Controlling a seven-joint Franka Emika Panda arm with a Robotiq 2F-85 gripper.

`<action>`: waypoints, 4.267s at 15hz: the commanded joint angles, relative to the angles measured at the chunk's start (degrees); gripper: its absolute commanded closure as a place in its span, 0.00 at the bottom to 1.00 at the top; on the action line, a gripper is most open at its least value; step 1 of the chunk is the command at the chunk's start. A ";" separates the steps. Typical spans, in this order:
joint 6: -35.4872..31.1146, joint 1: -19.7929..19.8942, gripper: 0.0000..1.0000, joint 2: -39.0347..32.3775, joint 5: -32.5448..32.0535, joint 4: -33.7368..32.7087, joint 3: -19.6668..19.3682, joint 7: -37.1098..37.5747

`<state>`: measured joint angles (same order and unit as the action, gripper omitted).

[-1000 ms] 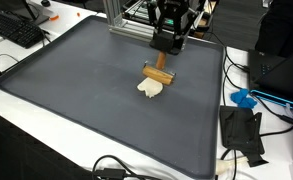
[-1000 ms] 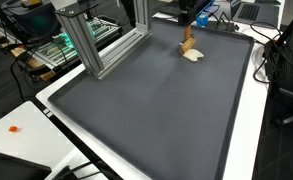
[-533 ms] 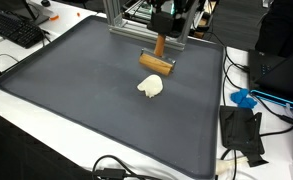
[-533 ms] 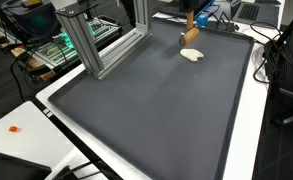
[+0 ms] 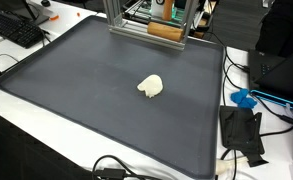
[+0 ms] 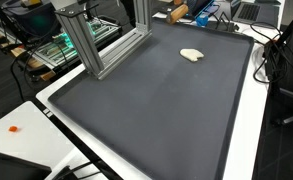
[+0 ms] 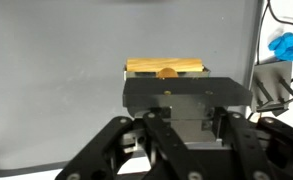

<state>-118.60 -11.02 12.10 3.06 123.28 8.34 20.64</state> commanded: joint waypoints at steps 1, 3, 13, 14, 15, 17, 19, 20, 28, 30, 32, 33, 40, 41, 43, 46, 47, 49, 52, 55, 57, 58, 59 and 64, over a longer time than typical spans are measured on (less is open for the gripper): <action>3.78 0.64 0.78 8.80 4.67 5.38 -0.24 -5.08; 4.65 0.79 0.78 12.53 5.46 7.92 -0.25 -6.25; 8.60 1.19 0.78 27.00 4.86 19.68 -1.71 -12.54; 8.99 1.24 0.78 27.83 4.85 20.37 -1.87 -13.07; 9.22 1.31 0.78 28.47 4.91 20.96 -1.98 -13.37; 9.71 1.26 0.78 29.70 5.19 22.15 -2.19 -13.99; 10.55 1.30 0.78 30.64 5.38 22.91 -2.29 -13.99; 11.02 1.38 0.78 31.03 5.35 23.29 -2.31 -13.96; 11.32 1.34 0.78 33.65 7.89 25.82 -1.73 -12.50; 11.23 1.31 0.78 33.86 7.83 26.37 -1.44 -12.69; 10.98 1.35 0.78 33.81 7.40 27.01 -0.92 -12.59; 10.79 1.35 0.78 33.83 7.15 27.37 -0.66 -12.59; 9.56 1.24 0.78 34.13 6.66 28.81 1.05 -12.04; 9.46 1.20 0.78 34.11 6.67 28.94 1.16 -12.05; 9.49 1.21 0.78 34.04 6.55 29.09 1.36 -12.04; 9.68 1.43 0.20 33.69 6.44 28.30 1.37 -11.70; 10.10 1.50 0.14 33.50 6.22 27.55 1.36 -11.75; 10.05 1.66 0.01 32.94 5.92 26.23 1.23 -12.18; 9.24 2.17 0.00 31.50 5.73 23.49 1.30 -12.05; 5.41 3.22 0.00 28.92 6.05 20.88 2.16 -10.04; 2.02 4.20 0.00 26.31 5.96 19.40 3.00 -7.43; 0.40 4.62 0.00 25.05 5.86 18.85 3.43 -6.15; -1.42 4.97 0.00 23.44 5.77 18.28 3.82 -5.10; -8.47 6.07 0.00 15.49 4.84 15.68 5.19 -0.65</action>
<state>-124.42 -6.04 32.59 8.99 141.22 12.32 17.08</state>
